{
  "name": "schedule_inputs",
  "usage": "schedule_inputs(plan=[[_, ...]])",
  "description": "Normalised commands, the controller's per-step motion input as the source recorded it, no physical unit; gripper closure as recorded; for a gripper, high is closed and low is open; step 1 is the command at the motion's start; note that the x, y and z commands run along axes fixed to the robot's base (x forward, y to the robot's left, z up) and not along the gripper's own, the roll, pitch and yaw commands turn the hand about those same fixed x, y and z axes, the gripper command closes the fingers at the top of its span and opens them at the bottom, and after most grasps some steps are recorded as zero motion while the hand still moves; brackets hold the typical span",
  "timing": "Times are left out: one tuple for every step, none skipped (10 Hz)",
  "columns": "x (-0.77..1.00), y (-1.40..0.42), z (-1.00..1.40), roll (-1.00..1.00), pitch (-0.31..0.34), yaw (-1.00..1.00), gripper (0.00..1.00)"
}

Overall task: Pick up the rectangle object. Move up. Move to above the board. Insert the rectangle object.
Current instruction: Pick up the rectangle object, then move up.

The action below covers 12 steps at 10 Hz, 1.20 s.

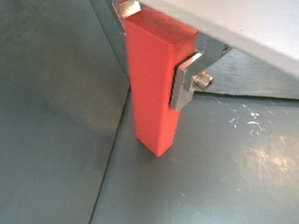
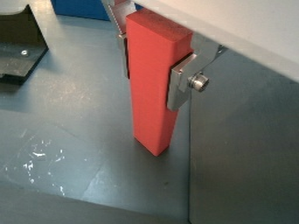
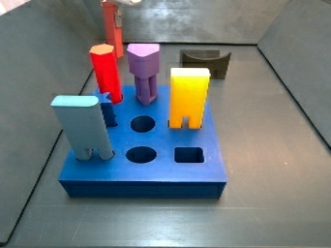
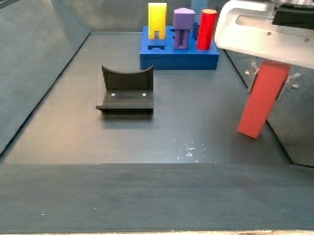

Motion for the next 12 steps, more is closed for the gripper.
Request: schedule_inputs(plan=[[0.00,0.00,0.00,0.00,0.000,0.00,1.00],[0.00,0.00,0.00,0.00,0.000,0.00,1.00],[0.00,0.00,0.00,0.00,0.000,0.00,1.00],[0.00,0.00,0.00,0.00,0.000,0.00,1.00],[0.00,0.00,0.00,0.00,0.000,0.00,1.00],[0.00,0.00,0.00,0.00,0.000,0.00,1.00],[0.00,0.00,0.83,0.00,0.000,0.00,1.00],[0.01,0.03,0.83,0.01,0.006,-0.02,1.00],[-0.02,0.04,0.74,0.02,0.037,-0.03,1.00],[-0.02,0.03,0.66,0.04,0.054,-0.04,1.00],[-0.02,0.03,0.57,0.05,0.062,-0.03,1.00],[-0.02,0.02,0.48,0.06,0.069,-0.02,1.00]])
